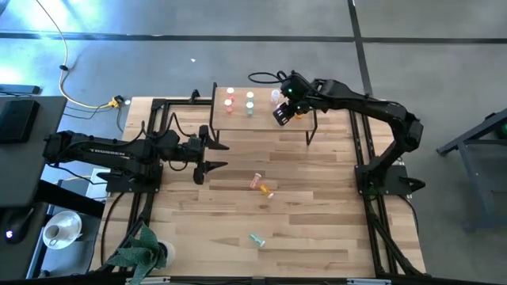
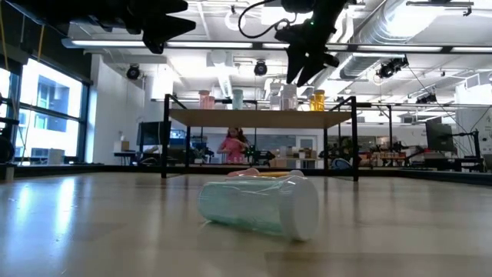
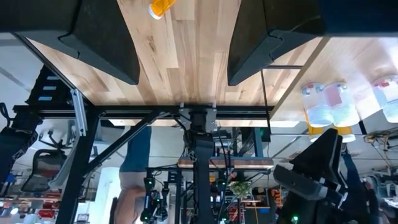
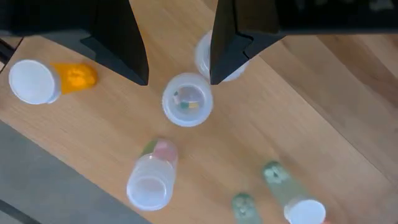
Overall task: Pick and place medicine bottles onto shelf by color
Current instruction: Adjust the transparent pill bottles on the shelf
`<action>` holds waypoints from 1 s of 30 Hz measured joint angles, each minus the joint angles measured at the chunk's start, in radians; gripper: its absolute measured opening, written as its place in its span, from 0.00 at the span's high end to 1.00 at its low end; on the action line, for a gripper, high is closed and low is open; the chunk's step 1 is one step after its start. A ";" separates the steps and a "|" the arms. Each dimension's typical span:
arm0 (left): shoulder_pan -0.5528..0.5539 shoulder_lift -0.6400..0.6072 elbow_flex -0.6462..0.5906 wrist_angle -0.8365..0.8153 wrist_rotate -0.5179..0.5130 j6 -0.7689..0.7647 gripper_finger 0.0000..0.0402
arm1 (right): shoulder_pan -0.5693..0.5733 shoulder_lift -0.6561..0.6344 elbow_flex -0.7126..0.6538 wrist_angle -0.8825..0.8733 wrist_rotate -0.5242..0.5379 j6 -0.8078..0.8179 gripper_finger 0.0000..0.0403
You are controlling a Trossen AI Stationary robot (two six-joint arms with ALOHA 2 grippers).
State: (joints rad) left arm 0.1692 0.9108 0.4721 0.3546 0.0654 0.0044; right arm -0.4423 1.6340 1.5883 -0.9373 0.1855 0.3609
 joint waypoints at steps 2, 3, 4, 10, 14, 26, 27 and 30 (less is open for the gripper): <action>0.000 0.000 0.000 0.000 0.000 0.000 0.42 | 0.000 0.006 0.000 0.009 -0.005 0.006 0.60; 0.000 0.000 0.000 0.000 0.000 0.000 0.42 | 0.000 0.009 0.000 0.006 -0.014 0.007 0.60; 0.000 0.000 0.000 0.000 0.000 0.000 0.42 | 0.000 0.014 0.000 0.006 -0.023 0.010 0.60; 0.000 0.000 0.000 -0.001 0.000 0.000 0.42 | 0.000 0.030 0.000 0.028 -0.034 0.028 0.60; 0.000 0.000 0.000 -0.002 0.000 0.000 0.42 | -0.002 0.036 0.000 0.044 -0.042 0.029 0.60; 0.000 0.000 0.000 -0.003 0.000 0.000 0.42 | -0.002 0.037 0.000 0.051 -0.042 0.026 0.60; 0.000 0.000 0.000 -0.003 0.000 0.000 0.42 | -0.002 0.037 0.000 0.050 -0.040 0.026 0.60; 0.000 0.000 0.000 -0.003 0.000 0.000 0.42 | -0.002 0.037 0.000 0.046 -0.030 0.019 0.60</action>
State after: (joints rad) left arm 0.1696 0.9108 0.4721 0.3511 0.0658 0.0040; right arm -0.4446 1.6711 1.5883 -0.8915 0.1555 0.3797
